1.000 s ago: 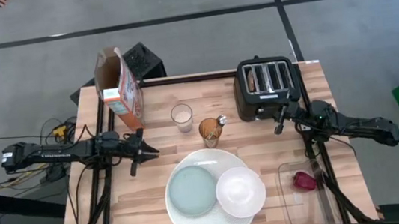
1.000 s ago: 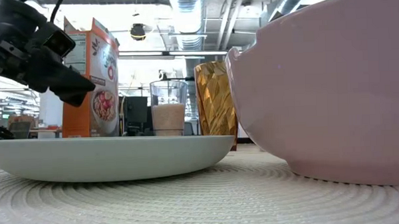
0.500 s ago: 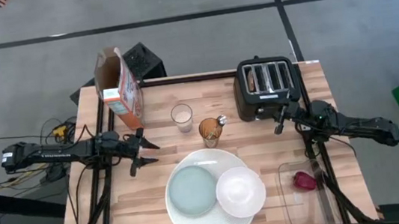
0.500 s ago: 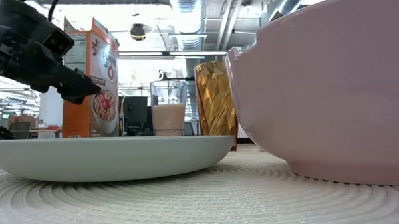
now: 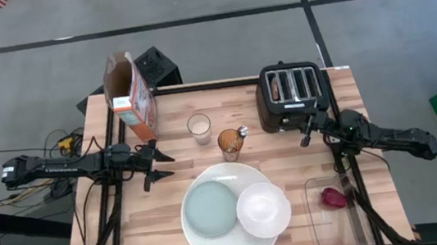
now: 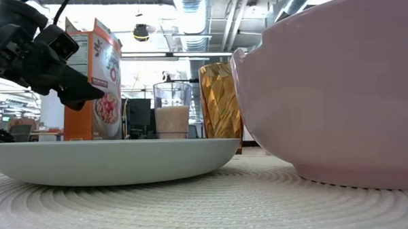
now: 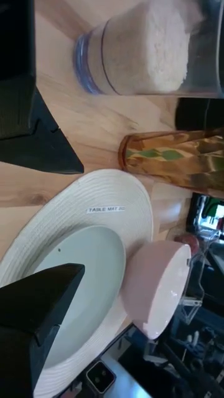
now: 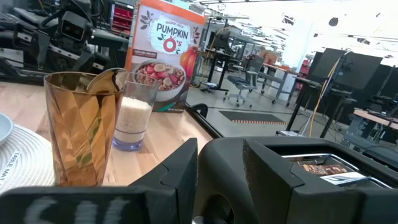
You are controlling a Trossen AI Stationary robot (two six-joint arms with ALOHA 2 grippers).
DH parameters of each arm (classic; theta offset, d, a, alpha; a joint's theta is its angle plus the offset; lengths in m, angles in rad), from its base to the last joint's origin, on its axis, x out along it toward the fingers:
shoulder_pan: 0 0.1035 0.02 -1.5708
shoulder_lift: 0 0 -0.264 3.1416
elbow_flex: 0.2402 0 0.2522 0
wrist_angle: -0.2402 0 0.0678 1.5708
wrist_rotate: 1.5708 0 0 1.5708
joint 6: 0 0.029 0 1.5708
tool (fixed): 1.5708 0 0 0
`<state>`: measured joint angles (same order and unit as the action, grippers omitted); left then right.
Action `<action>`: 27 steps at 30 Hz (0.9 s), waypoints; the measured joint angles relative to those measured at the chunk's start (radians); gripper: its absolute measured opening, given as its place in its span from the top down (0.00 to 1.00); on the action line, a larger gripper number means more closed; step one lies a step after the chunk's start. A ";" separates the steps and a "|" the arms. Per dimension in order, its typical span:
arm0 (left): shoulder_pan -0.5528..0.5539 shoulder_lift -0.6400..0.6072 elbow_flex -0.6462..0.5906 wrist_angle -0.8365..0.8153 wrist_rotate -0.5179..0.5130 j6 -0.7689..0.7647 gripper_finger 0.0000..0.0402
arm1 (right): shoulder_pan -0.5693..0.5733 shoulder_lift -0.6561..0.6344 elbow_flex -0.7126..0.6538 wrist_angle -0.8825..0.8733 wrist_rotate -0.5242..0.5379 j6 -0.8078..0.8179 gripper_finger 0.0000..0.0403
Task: Arrange a breakfast setting
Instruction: Pour the cereal from the cereal box into the white bowl
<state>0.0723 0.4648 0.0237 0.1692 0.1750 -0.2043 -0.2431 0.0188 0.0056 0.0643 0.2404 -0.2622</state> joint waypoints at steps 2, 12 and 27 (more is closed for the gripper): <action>0.000 0.000 0.000 0.000 -0.006 0.001 0.41 | 0.000 0.000 0.000 0.000 0.000 0.000 0.63; 0.000 0.000 0.000 -0.123 -0.041 -0.009 0.41 | 0.000 0.000 0.000 0.000 0.000 0.000 0.63; -0.009 0.000 0.000 -0.091 0.006 -0.055 0.21 | 0.000 0.000 0.000 0.000 0.000 0.000 0.63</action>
<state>0.0634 0.4648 0.0235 0.0784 0.1809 -0.2594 -0.2431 0.0189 0.0058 0.0643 0.2401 -0.2620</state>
